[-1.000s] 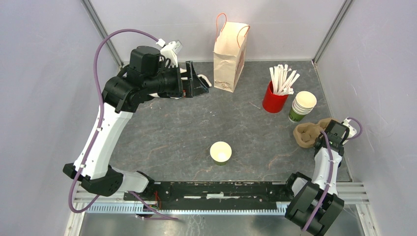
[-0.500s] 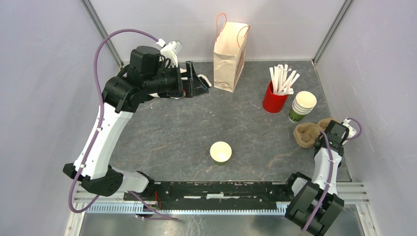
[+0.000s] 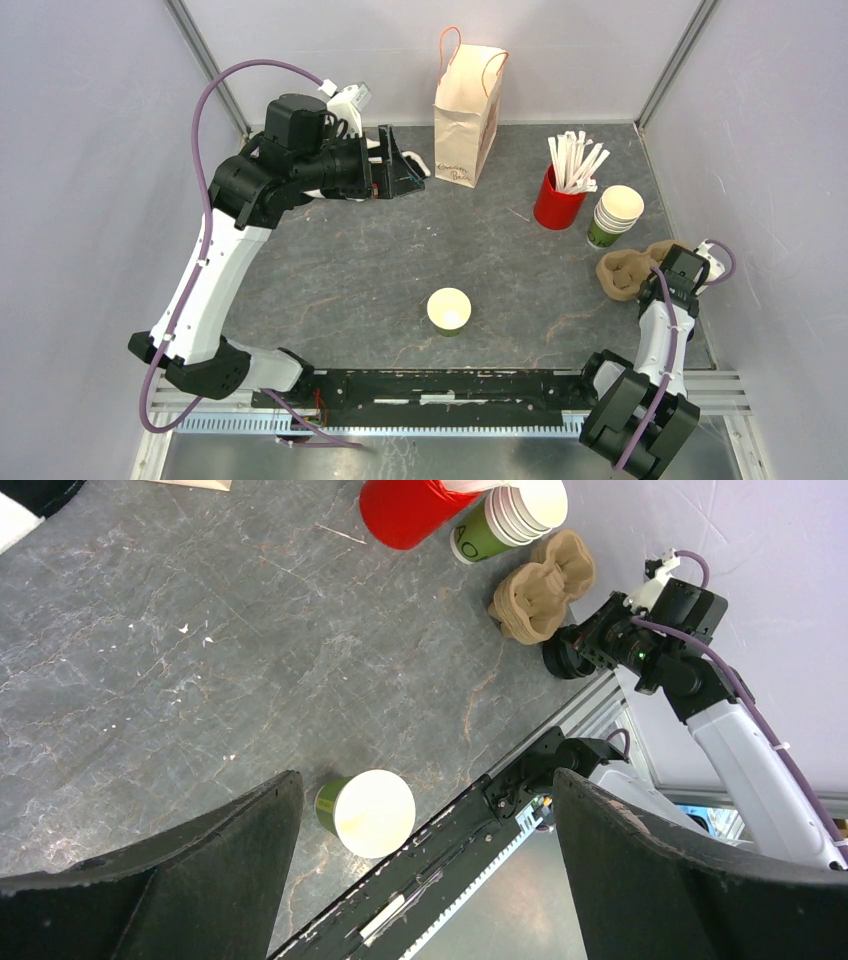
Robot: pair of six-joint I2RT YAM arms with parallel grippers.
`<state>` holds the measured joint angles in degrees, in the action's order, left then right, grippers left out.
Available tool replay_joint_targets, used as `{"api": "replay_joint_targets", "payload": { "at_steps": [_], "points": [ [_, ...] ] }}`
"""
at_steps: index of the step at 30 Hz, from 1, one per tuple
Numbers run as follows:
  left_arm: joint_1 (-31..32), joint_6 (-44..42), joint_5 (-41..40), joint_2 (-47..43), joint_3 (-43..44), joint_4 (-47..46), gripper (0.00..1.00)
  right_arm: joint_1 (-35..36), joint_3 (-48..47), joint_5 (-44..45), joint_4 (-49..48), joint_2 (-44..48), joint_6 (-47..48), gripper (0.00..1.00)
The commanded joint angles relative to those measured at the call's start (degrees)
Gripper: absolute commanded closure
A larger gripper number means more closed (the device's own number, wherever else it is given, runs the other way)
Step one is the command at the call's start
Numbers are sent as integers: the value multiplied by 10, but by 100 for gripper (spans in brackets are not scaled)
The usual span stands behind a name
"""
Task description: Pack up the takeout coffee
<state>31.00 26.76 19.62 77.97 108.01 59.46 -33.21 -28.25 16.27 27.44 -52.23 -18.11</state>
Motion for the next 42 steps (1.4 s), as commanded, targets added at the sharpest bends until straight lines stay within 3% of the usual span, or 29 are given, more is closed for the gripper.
{"api": "replay_joint_targets", "payload": {
  "at_steps": [1, 25, 42],
  "points": [
    [4, -19, 8, -7, 0, -24, 0, 1, -2, 2, -17, 3, 0, 98],
    [7, -18, 11, -5, 3, -27, 0, 3, -99, 30, 53, 3, 16, 100],
    [12, -17, 15, 1, 5, -29, 0, 8, -48, 39, 29, -1, 51, 100]
  ]
}}
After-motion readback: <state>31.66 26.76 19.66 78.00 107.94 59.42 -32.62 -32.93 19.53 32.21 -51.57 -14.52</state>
